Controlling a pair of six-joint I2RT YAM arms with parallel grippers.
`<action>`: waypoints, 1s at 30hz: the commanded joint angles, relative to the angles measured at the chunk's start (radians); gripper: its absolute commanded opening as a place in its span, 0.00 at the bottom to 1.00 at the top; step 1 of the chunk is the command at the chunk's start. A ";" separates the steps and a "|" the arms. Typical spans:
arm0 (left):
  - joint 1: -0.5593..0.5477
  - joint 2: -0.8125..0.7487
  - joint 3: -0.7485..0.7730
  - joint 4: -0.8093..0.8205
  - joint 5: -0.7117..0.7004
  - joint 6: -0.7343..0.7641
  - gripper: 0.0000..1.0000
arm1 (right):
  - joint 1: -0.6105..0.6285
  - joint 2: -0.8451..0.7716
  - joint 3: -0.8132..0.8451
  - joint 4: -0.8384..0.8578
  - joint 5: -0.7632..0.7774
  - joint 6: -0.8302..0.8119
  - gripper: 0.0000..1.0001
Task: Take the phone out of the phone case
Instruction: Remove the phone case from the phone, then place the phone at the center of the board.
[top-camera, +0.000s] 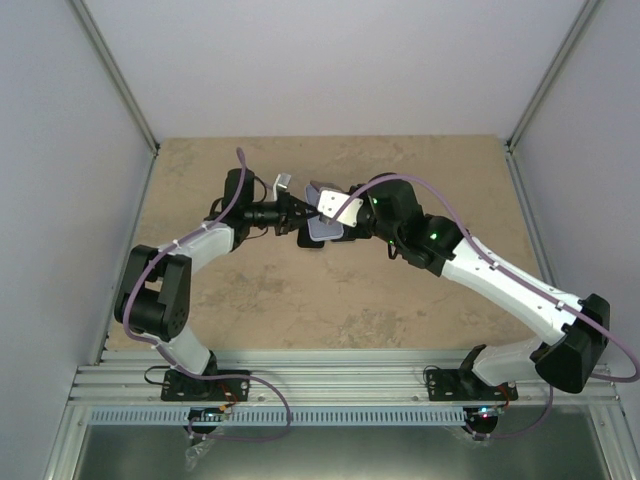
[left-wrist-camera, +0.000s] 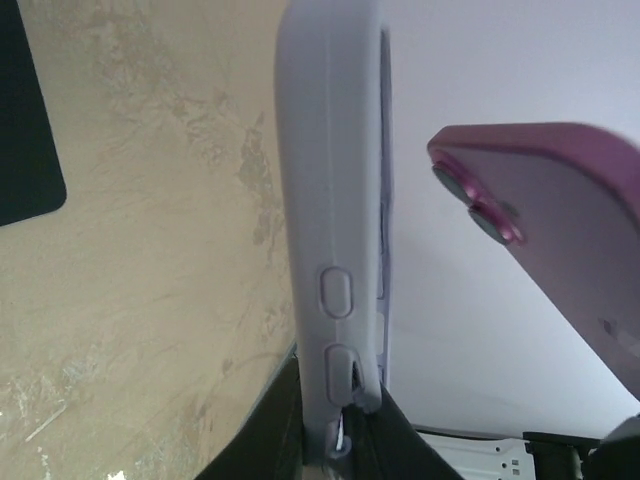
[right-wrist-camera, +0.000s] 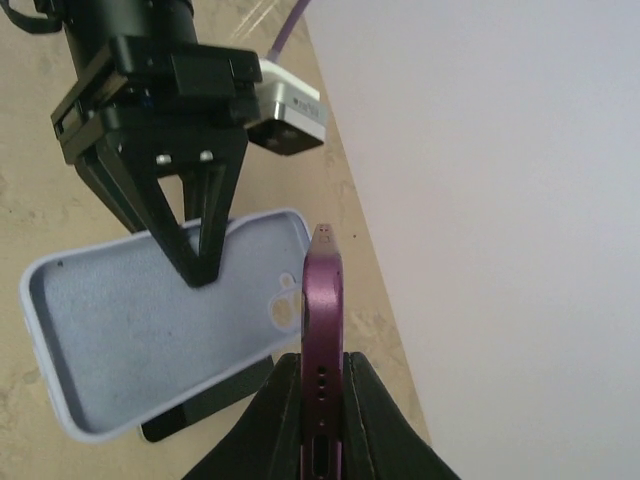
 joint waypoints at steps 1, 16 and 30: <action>0.021 0.004 0.045 -0.053 0.012 0.062 0.00 | -0.047 -0.058 0.006 0.012 -0.077 0.028 0.00; 0.108 -0.023 0.089 -0.194 0.028 0.193 0.00 | -0.280 -0.118 -0.245 0.144 -0.260 -0.067 0.01; 0.126 -0.061 0.074 -0.190 0.006 0.201 0.00 | -0.350 -0.024 -0.447 0.417 -0.292 -0.239 0.01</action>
